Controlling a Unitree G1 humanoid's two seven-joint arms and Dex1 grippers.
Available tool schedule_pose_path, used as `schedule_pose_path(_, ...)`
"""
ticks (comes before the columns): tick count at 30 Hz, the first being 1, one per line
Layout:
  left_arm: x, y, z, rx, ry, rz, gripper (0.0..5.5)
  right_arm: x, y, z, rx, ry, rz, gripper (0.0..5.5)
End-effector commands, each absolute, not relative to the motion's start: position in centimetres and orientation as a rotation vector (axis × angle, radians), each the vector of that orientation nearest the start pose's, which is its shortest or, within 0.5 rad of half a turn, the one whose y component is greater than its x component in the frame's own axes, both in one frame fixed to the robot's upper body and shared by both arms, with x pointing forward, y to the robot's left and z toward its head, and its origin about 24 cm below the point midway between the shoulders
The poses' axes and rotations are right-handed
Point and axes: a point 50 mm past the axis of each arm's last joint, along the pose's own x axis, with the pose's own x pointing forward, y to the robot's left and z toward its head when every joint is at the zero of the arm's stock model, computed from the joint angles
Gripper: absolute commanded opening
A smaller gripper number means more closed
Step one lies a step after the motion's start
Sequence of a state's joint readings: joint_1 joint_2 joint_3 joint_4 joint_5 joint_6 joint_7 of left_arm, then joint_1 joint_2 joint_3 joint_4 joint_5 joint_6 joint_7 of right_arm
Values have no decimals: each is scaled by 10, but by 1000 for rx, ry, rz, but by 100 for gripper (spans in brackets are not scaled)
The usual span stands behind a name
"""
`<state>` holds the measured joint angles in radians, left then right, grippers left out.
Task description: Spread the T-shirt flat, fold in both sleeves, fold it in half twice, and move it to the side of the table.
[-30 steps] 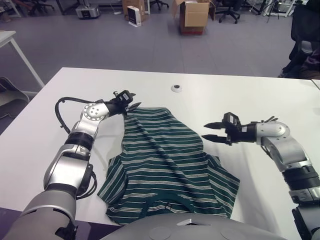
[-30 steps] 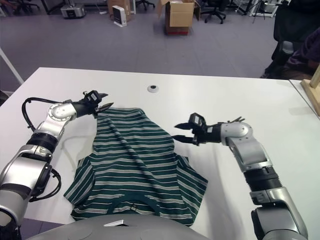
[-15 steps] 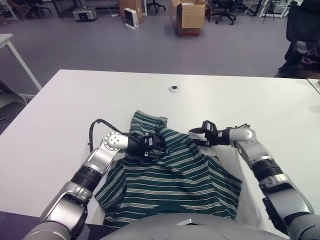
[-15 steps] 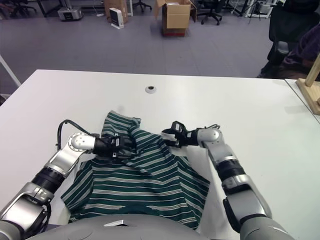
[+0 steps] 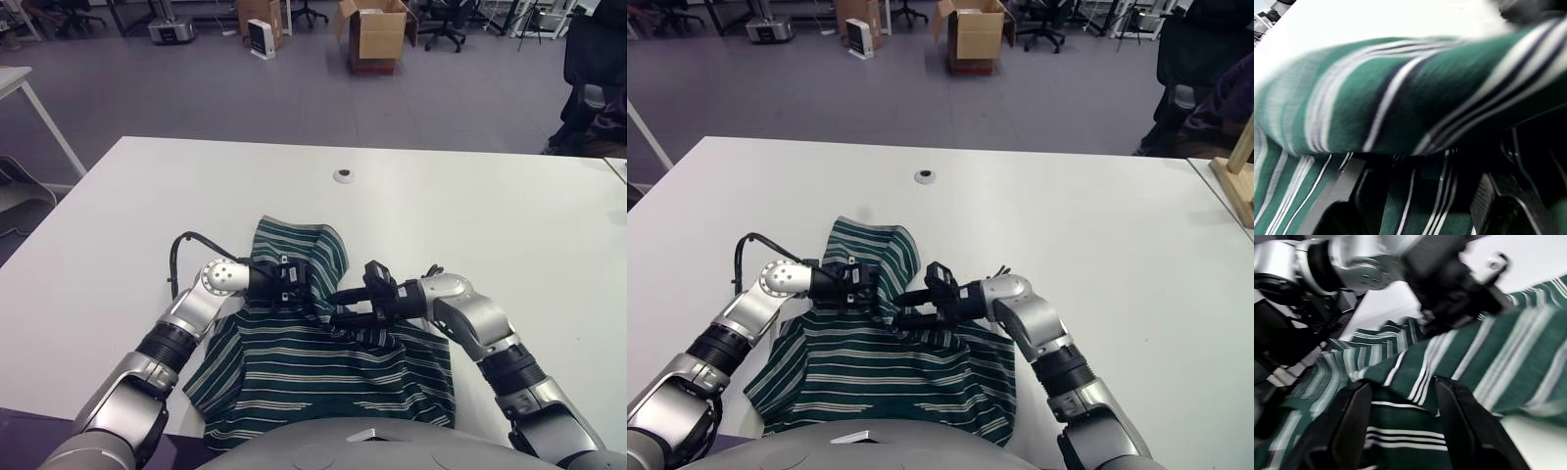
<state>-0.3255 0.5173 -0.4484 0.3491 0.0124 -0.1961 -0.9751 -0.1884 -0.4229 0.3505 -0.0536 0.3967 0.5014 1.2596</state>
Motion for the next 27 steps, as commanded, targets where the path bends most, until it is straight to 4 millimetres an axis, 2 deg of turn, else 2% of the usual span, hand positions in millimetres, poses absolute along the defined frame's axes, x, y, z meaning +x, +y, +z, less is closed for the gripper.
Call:
schedule_pose_path(1, 238, 178, -28, 699, 590, -1293, 217, 218, -112, 69, 50, 425, 1645, 231)
schedule_pose_path(4, 239, 178, -27, 696, 582, -1297, 217, 239, -127, 79, -54, 392, 1536, 231)
schedule_pose_path(5, 239, 177, -27, 695, 578, -1300, 217, 252, -133, 79, -79, 389, 1459, 231)
schedule_pose_path(7, 237, 177, -26, 694, 577, -1318, 217, 279, -145, 68, -172, 418, 1261, 231)
schedule_pose_path(9, 236, 177, -25, 695, 581, -1335, 217, 292, -148, 55, -187, 453, 1168, 231)
schedule_pose_path(13, 237, 175, -26, 706, 585, -1351, 217, 285, -134, 25, -96, 574, 1214, 231)
schedule_pose_path(17, 239, 176, -26, 719, 589, -1351, 217, 281, -129, 12, -52, 643, 1240, 231)
schedule_pose_path(19, 240, 176, -26, 723, 592, -1352, 217, 285, -125, 13, 3, 621, 1233, 231)
schedule_pose_path(27, 238, 178, -31, 745, 610, -1357, 219, 293, -112, 32, 121, 510, 1269, 81)
